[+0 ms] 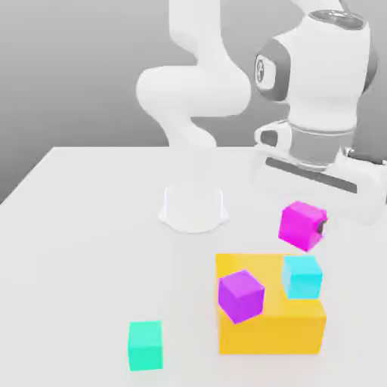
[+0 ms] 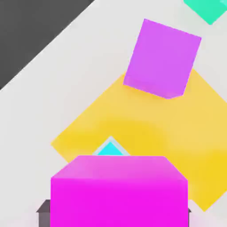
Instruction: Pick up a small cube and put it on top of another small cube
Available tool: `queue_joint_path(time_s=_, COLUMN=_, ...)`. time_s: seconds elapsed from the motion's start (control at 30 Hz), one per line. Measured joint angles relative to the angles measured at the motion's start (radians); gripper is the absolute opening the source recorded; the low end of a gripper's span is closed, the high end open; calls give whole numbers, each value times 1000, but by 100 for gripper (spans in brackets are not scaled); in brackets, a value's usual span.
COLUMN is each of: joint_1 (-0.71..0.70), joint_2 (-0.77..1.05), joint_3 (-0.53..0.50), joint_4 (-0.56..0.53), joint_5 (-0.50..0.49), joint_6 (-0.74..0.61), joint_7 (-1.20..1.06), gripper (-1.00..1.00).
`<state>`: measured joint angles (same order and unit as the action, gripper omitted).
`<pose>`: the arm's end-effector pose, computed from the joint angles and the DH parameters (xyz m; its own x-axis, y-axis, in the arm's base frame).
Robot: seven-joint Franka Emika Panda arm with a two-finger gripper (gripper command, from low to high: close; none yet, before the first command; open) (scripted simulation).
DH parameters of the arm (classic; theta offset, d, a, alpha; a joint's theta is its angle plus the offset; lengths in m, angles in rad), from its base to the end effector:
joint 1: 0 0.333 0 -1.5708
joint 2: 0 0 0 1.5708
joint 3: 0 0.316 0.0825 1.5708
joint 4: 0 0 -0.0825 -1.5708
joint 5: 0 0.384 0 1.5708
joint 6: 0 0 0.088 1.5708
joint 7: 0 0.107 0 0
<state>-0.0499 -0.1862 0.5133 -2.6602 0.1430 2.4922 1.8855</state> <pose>0.3738 0.1784 0.2934 0.0271 -0.9996 0.0045 -0.9996 -0.0271 -0.0016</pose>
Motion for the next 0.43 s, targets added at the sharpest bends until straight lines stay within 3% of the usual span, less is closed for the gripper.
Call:
queue_joint_path(time_s=0.03, joint_1=-3, joint_2=32, joint_3=6, joint_4=-9, joint_5=-14, joint_6=40, joint_7=12, gripper=-100)
queue_joint_path(time_s=0.07, joint_1=-5, joint_2=49, joint_3=9, joint_4=-14, joint_5=-23, joint_6=62, joint_7=19, gripper=100)
queue_joint_path(time_s=0.27, joint_1=-6, joint_2=58, joint_3=11, joint_4=-17, joint_5=-27, joint_6=71, joint_7=23, gripper=100)
queue_joint_path(time_s=0.43, joint_1=20, joint_2=-63, joint_3=-20, joint_4=19, joint_5=25, joint_6=-81, joint_7=-18, gripper=100)
